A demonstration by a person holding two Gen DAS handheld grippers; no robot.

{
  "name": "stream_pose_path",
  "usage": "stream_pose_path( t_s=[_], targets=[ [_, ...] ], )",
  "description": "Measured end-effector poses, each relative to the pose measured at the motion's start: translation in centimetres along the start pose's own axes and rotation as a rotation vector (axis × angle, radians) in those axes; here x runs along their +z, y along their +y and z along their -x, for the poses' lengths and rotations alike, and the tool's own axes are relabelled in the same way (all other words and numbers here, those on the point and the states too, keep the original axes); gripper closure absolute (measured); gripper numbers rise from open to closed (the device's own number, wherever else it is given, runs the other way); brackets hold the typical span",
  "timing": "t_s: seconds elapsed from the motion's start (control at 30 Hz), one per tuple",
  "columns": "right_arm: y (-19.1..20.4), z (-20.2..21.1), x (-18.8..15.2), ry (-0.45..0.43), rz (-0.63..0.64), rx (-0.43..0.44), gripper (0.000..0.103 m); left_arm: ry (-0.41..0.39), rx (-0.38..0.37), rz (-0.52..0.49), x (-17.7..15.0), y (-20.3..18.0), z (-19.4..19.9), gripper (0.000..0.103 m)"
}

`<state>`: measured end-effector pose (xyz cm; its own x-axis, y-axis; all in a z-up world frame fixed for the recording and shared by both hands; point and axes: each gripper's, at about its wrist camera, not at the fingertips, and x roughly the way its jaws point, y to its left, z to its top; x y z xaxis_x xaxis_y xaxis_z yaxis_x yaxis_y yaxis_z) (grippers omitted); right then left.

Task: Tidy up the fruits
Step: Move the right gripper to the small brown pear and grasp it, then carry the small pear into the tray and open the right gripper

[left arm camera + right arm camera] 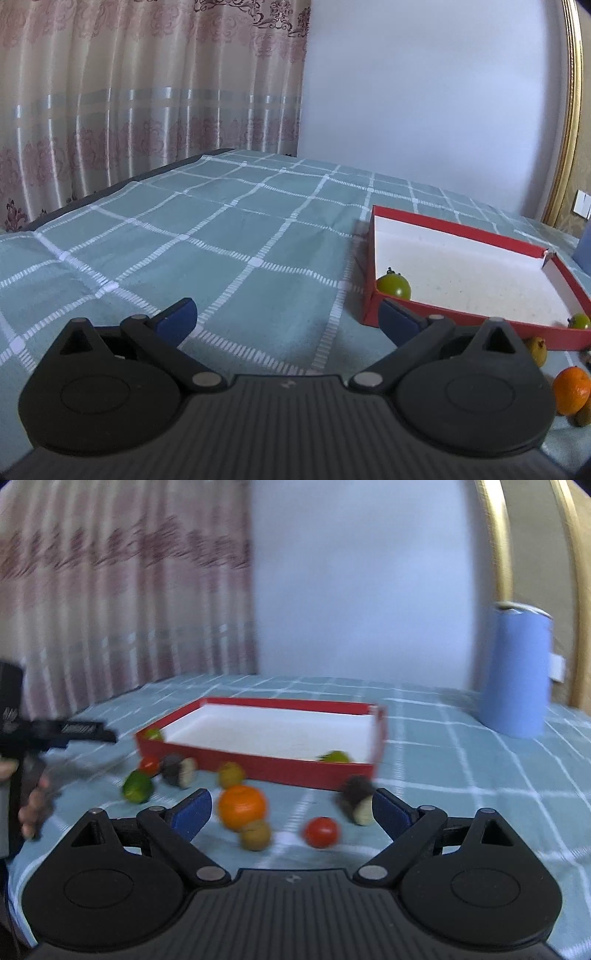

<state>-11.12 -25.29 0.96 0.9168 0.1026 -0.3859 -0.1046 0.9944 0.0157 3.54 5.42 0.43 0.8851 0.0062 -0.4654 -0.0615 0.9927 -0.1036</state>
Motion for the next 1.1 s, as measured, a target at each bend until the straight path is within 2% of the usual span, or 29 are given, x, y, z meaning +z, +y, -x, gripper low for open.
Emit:
stream_pose_path(
  t_s=[0.07, 0.13, 0.2, 0.23, 0.47, 0.6, 0.67, 0.93, 1.1],
  targets=[
    [1.3, -0.9, 0.1, 0.029, 0.044, 0.008, 0.009, 0.003, -0.005, 0.008, 0.0, 0.1, -0.1, 0.000],
    [2.2, -1.9, 0.0, 0.064, 0.066, 0.045, 0.017, 0.005, -0.012, 0.018, 0.1, 0.3, -0.1, 0.000],
    [2.6, -3.0, -0.1, 0.111, 0.080, 0.070, 0.044, 0.008, -0.018, 0.026, 0.1, 0.4, -0.2, 0.000],
    [2.8, -3.4, -0.2, 0.133, 0.080, 0.077, 0.048, 0.009, -0.022, 0.031, 0.1, 0.5, -0.2, 0.000],
    [1.9, -4.9, -0.4, 0.195, 0.040, 0.064, 0.049, 0.007, -0.022, 0.041, 0.1, 0.6, -0.2, 0.000],
    [1.2, -5.7, -0.5, 0.233, 0.008, 0.082, 0.070, 0.008, -0.023, 0.040, 0.1, 0.6, -0.2, 0.000],
    [1.0, -5.7, -0.5, 0.236, -0.001, 0.077, 0.076, 0.010, -0.021, 0.040, 0.1, 0.6, -0.2, 0.000],
    [0.6, -5.0, -0.5, 0.213, -0.028, 0.067, 0.078, 0.016, -0.018, 0.038, -0.1, 0.7, -0.1, 0.000],
    [0.7, -3.7, 1.6, 0.127, -0.029, 0.070, 0.078, 0.018, -0.016, 0.032, -0.1, 0.6, -0.2, 0.000]
  ],
)
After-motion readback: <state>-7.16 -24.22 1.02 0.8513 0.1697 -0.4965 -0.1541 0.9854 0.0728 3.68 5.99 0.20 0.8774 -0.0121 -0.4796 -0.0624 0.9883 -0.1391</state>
